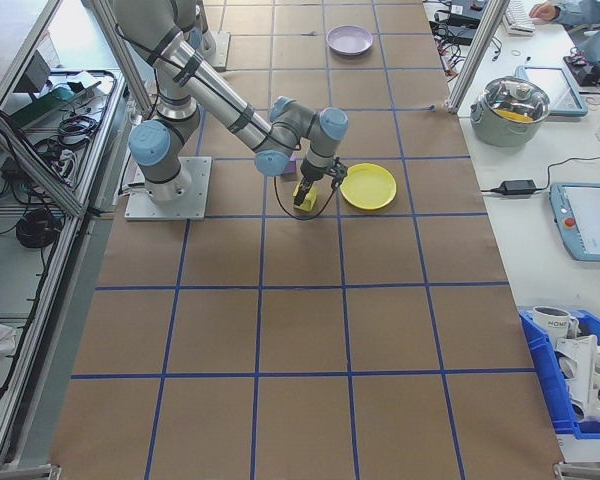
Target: Sort blocks by color into plates
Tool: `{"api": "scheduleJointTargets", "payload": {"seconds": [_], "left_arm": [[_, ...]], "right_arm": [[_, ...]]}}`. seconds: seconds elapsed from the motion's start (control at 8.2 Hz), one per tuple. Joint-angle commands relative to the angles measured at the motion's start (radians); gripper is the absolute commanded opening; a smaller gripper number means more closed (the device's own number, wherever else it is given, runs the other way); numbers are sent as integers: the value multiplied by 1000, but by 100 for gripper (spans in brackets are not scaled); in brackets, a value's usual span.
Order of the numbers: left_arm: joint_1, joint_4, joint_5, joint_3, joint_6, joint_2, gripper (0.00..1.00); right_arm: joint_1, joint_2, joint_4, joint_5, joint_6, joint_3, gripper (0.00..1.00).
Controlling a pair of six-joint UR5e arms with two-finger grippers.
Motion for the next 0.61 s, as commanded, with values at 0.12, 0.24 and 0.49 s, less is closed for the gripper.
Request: {"api": "scheduleJointTargets", "payload": {"seconds": [0.12, 0.24, 0.49], "left_arm": [[0, -1, -2, 0, 0, -8, 100], [0, -1, -1, 0, 0, -8, 100], [0, -2, -1, -2, 0, -10, 100]], "right_arm": [[7, -5, 38, 15, -13, -57, 0], [16, -11, 96, 18, -19, -128, 0], [112, 39, 190, 56, -22, -327, 0]]}}
